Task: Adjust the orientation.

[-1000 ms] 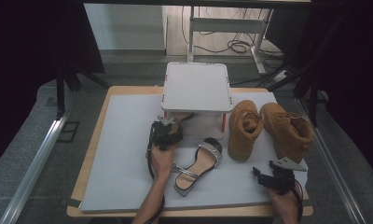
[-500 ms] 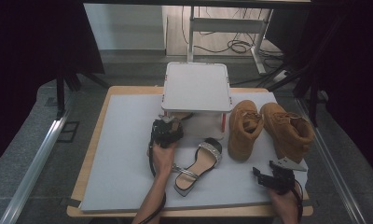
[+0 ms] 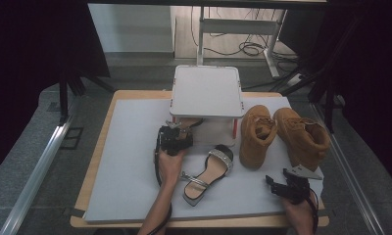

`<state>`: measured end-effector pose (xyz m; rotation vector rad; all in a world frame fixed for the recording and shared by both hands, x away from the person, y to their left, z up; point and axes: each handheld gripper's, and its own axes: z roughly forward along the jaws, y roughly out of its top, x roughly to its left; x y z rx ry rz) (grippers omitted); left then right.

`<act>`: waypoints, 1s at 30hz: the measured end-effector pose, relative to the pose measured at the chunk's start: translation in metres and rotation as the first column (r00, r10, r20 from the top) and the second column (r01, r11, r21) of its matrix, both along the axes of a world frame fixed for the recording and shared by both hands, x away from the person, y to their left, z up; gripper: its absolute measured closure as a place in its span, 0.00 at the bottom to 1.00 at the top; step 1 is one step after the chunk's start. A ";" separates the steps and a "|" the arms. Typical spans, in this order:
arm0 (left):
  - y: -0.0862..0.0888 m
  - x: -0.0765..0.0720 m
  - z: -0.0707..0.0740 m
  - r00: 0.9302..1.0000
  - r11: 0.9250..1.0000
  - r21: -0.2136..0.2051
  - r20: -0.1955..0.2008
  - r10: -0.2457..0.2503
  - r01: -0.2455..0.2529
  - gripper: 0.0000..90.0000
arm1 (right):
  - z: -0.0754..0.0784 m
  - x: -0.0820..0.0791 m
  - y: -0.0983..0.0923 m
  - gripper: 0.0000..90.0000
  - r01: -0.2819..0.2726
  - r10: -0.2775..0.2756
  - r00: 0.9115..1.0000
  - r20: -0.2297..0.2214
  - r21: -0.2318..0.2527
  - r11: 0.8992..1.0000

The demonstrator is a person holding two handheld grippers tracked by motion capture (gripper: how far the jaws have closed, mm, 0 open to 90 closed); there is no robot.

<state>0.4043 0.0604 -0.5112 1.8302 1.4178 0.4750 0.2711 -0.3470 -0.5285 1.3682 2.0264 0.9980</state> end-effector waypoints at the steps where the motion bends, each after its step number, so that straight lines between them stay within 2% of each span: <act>1: 0.001 -0.002 0.001 1.000 1.000 0.006 0.000 -0.009 0.009 0.29 | 0.000 0.000 0.000 0.25 0.000 0.000 1.000 0.000 0.000 1.000; 10: 0.012 -0.019 0.007 0.999 0.999 0.005 0.004 -0.047 0.047 0.30 | 0.000 0.000 0.000 0.25 0.000 0.000 1.000 0.000 0.000 1.000; 23: 0.037 -0.055 0.015 0.994 0.995 -0.008 0.045 -0.095 0.095 0.38 | 0.000 0.000 0.000 0.25 0.000 0.000 1.000 0.000 0.000 1.000; 30: 0.048 -0.068 0.016 0.990 0.992 -0.011 0.061 -0.124 0.125 0.51 | 0.000 0.000 0.000 0.25 0.000 0.000 1.000 0.000 -0.001 1.000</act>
